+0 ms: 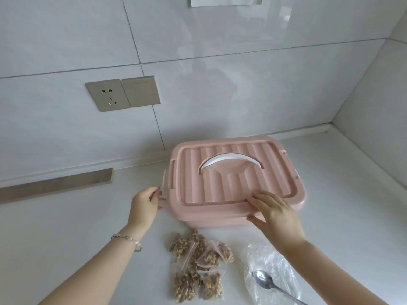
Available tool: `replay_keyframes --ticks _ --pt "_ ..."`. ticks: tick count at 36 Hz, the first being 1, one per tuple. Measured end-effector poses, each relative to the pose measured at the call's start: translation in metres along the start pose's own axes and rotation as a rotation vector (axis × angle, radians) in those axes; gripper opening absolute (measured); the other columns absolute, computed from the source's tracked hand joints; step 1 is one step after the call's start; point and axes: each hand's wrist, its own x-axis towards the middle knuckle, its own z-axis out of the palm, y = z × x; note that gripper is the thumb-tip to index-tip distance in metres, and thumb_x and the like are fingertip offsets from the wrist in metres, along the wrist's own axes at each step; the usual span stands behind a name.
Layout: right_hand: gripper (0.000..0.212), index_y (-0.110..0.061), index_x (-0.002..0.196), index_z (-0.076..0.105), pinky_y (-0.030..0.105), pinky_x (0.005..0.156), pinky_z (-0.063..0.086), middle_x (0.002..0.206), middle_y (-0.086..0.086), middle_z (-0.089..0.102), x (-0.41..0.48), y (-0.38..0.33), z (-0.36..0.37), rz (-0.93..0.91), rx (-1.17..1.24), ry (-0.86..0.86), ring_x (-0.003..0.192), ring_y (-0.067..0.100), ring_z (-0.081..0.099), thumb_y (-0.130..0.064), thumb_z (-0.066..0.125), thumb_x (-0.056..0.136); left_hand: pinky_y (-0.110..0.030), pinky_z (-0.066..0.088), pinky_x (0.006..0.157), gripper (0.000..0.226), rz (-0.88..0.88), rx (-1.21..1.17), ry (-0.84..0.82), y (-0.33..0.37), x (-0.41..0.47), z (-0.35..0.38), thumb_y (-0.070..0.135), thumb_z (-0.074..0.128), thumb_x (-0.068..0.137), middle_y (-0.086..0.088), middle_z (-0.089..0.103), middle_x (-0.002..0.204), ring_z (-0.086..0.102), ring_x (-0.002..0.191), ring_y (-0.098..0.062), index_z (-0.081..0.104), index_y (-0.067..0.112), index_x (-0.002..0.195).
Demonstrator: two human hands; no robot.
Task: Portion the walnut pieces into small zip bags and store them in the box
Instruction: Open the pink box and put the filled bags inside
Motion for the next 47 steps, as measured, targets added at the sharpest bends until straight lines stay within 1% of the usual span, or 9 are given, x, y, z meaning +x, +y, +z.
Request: replay_keyframes --ticks 3,9,12,16,25,32,38,43,47 --pt "0.051 -0.013 0.077 0.074 0.029 0.060 0.055 0.082 0.001 0.072 0.003 -0.001 -0.001 0.012 -0.004 -0.006 0.079 0.022 0.070 -0.018 0.095 0.031 -0.034 0.043 0.097 0.029 0.076 0.054 0.070 0.005 -0.011 -0.001 0.008 0.045 0.095 -0.015 0.060 0.118 0.058 0.108 -0.029 0.057 -0.001 0.119" --pt "0.047 -0.021 0.070 0.073 0.020 0.046 0.045 0.072 -0.005 0.066 0.010 0.001 -0.006 0.093 0.008 -0.063 0.069 0.020 0.066 -0.026 0.094 0.028 -0.043 0.041 0.102 0.038 -0.122 -0.392 -0.103 0.025 -0.030 0.009 0.030 0.064 0.084 -0.003 0.058 0.119 0.055 0.109 -0.018 0.053 0.014 0.116" --pt "0.040 -0.022 0.082 0.073 0.030 0.055 0.047 0.078 -0.005 0.062 0.019 -0.001 -0.015 0.119 -0.027 -0.177 0.085 0.021 0.062 -0.030 0.089 0.046 -0.045 0.040 0.103 0.077 -0.254 -0.549 -0.178 0.019 -0.032 0.015 0.039 0.073 0.062 -0.001 0.055 0.128 0.052 0.117 -0.019 0.047 0.015 0.130" --pt "0.037 -0.029 0.103 0.067 0.023 0.070 0.037 0.101 -0.013 0.059 0.030 -0.005 -0.024 0.179 -0.012 -0.370 0.105 0.010 0.050 -0.040 0.076 0.068 -0.038 0.041 0.098 0.053 -0.303 -0.724 -0.156 0.017 -0.031 0.021 0.010 0.065 0.082 0.000 0.053 0.129 0.053 0.116 -0.022 0.045 0.017 0.131" --pt "0.039 -0.027 0.099 0.068 0.024 0.067 0.035 0.091 -0.013 0.057 0.058 -0.008 -0.059 0.293 0.150 -0.326 0.088 0.005 0.048 -0.039 0.080 0.064 -0.036 0.045 0.089 0.017 -0.314 -0.961 -0.107 0.028 -0.040 0.022 0.024 0.043 0.096 0.005 0.063 0.101 0.058 0.098 -0.017 0.060 0.019 0.098" --pt "0.039 -0.022 0.103 0.068 0.018 0.062 0.026 0.095 -0.012 0.056 0.061 0.004 -0.087 0.343 0.180 -0.110 0.090 0.005 0.044 -0.034 0.079 0.068 -0.033 0.041 0.097 0.047 -0.091 -0.380 -0.021 0.017 -0.042 0.032 0.006 0.053 0.090 -0.008 0.047 0.137 0.051 0.115 -0.022 0.042 0.012 0.135" --pt "0.033 -0.016 0.100 0.067 0.021 0.064 0.033 0.094 -0.003 0.058 0.016 0.056 -0.086 0.693 0.298 0.102 0.080 0.014 0.050 -0.029 0.077 0.071 -0.024 0.027 0.105 0.054 0.170 -0.065 -0.049 0.020 -0.052 0.037 0.015 0.051 0.092 -0.010 0.023 0.147 0.029 0.134 -0.021 0.029 0.010 0.141" --pt "0.019 -0.013 0.080 0.064 0.032 0.058 0.035 0.088 0.011 0.062 -0.033 0.103 -0.065 0.970 0.149 0.133 0.072 0.029 0.052 -0.030 0.071 0.076 -0.025 0.026 0.105 0.059 0.241 0.047 -0.152 0.012 -0.063 0.039 0.036 0.066 0.079 0.001 0.003 0.153 0.016 0.141 -0.011 0.047 0.018 0.132" --pt "0.017 -0.017 0.075 0.058 0.030 0.055 0.029 0.089 0.011 0.061 -0.071 0.127 -0.034 1.116 0.060 0.053 0.069 0.028 0.049 -0.031 0.065 0.081 -0.023 0.023 0.105 0.058 0.247 0.082 -0.121 0.010 -0.064 0.038 0.040 0.069 0.072 -0.005 0.011 0.154 0.016 0.141 -0.011 0.057 0.016 0.123"
